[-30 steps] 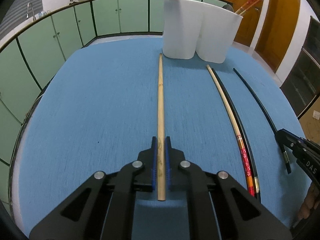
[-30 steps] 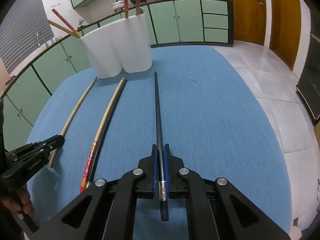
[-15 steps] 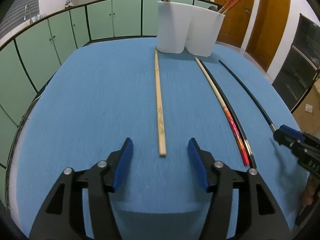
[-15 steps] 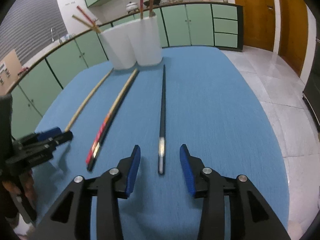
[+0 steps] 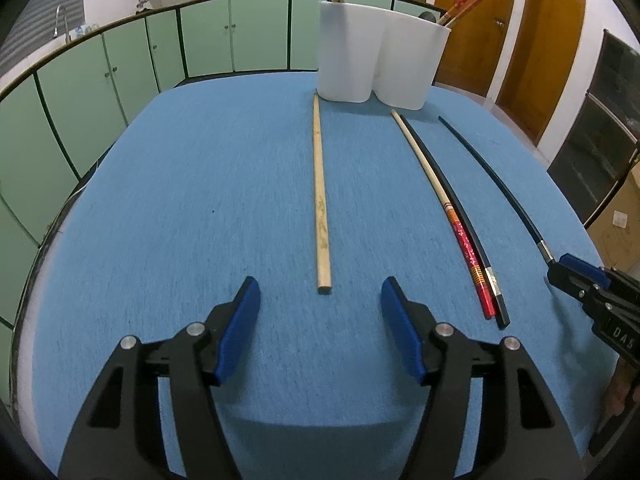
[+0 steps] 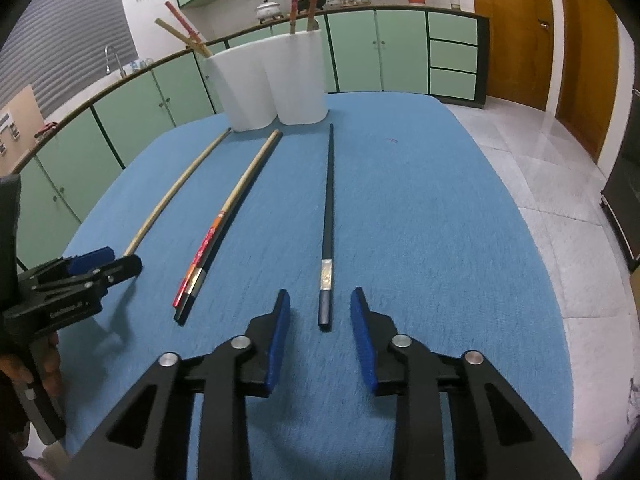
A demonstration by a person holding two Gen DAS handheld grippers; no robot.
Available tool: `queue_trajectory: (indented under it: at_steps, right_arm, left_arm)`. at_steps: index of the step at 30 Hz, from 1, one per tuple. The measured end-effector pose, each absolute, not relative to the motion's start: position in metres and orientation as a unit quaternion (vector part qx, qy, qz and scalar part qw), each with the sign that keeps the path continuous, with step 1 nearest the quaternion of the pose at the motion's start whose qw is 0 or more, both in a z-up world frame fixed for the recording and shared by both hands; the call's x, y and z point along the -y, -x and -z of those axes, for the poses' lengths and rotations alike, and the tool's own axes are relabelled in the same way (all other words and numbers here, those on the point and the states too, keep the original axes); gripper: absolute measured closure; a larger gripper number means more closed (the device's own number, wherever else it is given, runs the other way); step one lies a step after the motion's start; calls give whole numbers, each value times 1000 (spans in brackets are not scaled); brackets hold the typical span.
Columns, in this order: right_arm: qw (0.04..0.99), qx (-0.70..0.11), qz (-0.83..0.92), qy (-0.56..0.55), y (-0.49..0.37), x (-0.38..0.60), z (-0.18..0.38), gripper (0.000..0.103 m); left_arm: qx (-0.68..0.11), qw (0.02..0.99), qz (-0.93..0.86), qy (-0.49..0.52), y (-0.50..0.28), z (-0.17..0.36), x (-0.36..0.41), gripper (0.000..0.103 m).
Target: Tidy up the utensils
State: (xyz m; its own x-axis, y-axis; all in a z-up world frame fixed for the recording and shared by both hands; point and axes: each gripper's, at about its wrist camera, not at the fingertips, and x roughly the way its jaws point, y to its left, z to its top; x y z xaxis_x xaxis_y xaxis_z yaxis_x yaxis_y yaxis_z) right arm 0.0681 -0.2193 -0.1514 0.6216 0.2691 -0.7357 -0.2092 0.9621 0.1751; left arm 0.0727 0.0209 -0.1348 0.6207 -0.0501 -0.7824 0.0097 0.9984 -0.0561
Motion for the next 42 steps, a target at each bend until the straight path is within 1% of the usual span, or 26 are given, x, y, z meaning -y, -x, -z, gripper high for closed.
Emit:
queue_trajectory:
  at_steps: [1,3,4,8,10,11,12,13,15,16,17,18,28,42]
  right_arm:
    - [900,-414,-132,-34,-67,219,152,75]
    - [900,-414,-130,-30,-65,218,152,80]
    - [901,-414,-129,-27,-65,217,153,80]
    - [901,-415,-124,-22,-66,216,153,84]
    - [901,-416,-123,-20,-67,215,153,87]
    - [901,-416,-123,-19,-67,214,154,90]
    - [900,-417,-124,-17,-68,213,154,94]
    - [900,-417,-125,-15,-68,212,154,95]
    - [900,-417,-125,-11,-67,211,155,96]
    - [900,-417,-125,-12,-67,212,155,96]
    - [900,-418,-126,-14,-67,213,155,96]
    - [900,-417,-126,-16,-66,213,155,96]
    - [905,-407,-124,-23,-62,223,144,96]
    - [934,-331,-128,-39,-60,252,56,97]
  left_arm:
    - [-435,900,16,24,-72,135,-21,43]
    - [-434,900,14,29,-72,135,-23,48]
    - [-434,900,13,31,-72,135,-24,49]
    - [-435,900,13,35,-75,136,-24,49]
    - [-435,900,13,35,-76,137,-23,50]
    - [-435,900,11,35,-77,137,-23,52]
    - [-435,900,9,34,-77,136,-22,59]
    - [-434,900,7,33,-77,136,-22,63]
    - [-434,900,8,35,-78,136,-22,78]
    - [-434,900,9,35,-78,136,-22,83]
    - [-434,900,11,36,-78,136,-22,94]
    - [-434,900,10,37,-78,137,-22,97]
    - [-427,903,11,35,-68,124,-19,97]
    - [-314,949,21,25,-54,25,-20,97]
